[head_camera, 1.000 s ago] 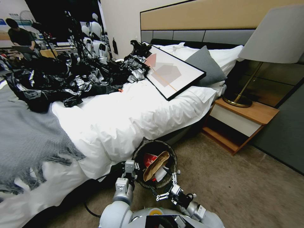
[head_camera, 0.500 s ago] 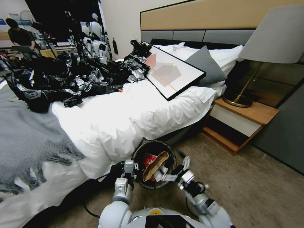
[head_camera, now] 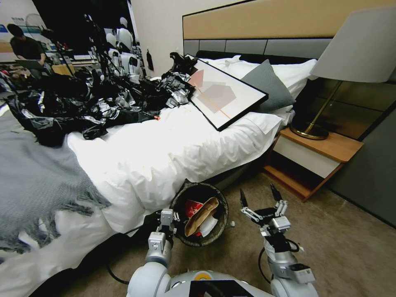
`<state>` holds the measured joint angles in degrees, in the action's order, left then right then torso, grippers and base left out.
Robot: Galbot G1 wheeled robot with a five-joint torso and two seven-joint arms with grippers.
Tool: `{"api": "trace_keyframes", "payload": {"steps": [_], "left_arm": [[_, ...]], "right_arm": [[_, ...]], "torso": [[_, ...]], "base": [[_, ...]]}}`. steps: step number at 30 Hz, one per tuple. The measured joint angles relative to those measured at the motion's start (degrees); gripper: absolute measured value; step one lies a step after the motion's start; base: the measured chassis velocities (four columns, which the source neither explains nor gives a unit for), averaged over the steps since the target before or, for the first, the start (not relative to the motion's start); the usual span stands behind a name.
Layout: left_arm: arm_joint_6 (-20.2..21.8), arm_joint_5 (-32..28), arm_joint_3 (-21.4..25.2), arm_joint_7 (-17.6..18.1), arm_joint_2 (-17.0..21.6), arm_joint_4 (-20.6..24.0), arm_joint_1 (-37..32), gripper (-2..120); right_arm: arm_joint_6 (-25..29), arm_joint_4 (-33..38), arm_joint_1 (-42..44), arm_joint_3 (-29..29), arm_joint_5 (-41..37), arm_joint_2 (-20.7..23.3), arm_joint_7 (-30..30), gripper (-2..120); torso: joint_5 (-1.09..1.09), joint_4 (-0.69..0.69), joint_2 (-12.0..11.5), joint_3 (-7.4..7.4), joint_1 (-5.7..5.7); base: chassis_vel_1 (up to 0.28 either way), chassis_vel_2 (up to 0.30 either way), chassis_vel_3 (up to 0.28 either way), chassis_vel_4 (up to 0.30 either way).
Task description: Pick up the trash bin, then pick up the garbage from the floor and place it into the trash bin.
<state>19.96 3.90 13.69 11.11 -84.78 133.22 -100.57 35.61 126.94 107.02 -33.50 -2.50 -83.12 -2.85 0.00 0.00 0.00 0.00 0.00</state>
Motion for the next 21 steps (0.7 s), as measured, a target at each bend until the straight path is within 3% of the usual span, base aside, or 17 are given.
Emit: {"api": "trace_keyframes", "payload": {"steps": [21], "left_arm": [[0.48,-0.18,-0.18,-0.11,-0.14,0.55,-0.4,0]], "right_arm": [[-1.75,-0.95,-2.09,-0.28,-1.34,0.49,-0.34,100]], "torso": [[-0.01,-0.01,0.0,0.0,0.0]], "base": [[0.028,0.026,0.029,0.03]]}}
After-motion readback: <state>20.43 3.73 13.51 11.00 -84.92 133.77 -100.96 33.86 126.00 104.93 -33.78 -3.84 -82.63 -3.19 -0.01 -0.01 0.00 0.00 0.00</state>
